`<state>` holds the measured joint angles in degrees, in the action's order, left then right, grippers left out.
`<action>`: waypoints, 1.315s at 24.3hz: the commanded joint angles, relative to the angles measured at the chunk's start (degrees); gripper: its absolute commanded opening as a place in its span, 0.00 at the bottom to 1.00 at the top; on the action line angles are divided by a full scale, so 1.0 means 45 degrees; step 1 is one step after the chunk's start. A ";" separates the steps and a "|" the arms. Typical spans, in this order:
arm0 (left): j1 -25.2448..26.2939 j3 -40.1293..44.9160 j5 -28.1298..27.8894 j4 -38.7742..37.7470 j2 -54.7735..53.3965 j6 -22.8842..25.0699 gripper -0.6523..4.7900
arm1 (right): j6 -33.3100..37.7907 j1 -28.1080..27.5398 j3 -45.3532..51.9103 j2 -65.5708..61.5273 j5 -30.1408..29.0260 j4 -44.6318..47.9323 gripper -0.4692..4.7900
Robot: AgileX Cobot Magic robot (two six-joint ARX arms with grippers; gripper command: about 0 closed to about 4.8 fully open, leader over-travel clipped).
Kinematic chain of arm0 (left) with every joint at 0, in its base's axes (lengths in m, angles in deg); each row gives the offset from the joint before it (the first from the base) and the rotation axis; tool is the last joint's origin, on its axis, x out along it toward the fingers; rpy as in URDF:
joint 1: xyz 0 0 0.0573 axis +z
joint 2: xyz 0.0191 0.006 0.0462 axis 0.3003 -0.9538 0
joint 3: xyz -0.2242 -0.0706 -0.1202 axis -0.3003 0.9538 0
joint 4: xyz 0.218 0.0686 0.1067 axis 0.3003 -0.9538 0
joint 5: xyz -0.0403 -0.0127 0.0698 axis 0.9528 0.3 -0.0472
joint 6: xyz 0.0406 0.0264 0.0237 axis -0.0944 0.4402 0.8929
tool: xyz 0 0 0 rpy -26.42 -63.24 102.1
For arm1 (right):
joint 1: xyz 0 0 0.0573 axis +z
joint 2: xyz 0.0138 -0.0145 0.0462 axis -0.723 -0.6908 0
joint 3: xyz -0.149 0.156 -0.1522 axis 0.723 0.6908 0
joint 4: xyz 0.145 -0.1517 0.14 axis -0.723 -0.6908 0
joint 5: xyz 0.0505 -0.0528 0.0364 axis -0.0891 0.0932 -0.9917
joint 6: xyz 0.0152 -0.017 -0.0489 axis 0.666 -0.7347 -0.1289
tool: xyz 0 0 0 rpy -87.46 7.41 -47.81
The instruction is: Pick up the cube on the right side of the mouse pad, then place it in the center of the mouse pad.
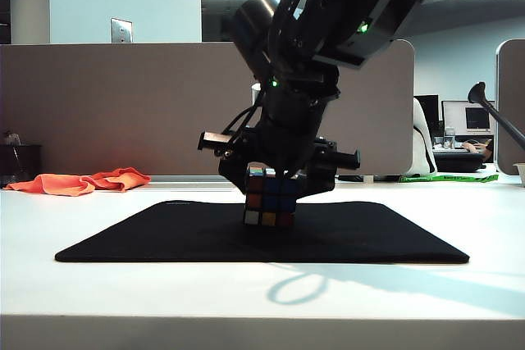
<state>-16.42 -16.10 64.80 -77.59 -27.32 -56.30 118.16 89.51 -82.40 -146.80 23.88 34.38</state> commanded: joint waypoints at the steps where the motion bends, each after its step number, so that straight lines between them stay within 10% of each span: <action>1: 0.0010 -0.0039 0.0044 0.0073 -0.0015 -0.0053 0.11 | -0.0024 0.0029 -0.0107 0.0015 0.0015 0.0398 0.59; 32: 0.0010 -0.0039 0.0000 0.0078 -0.0015 -0.0049 0.11 | -0.0777 0.0015 -0.0121 0.1137 0.0306 0.0782 0.92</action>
<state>-16.42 -16.10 64.78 -77.59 -27.32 -56.28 116.65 89.51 -82.75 -142.83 24.23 36.70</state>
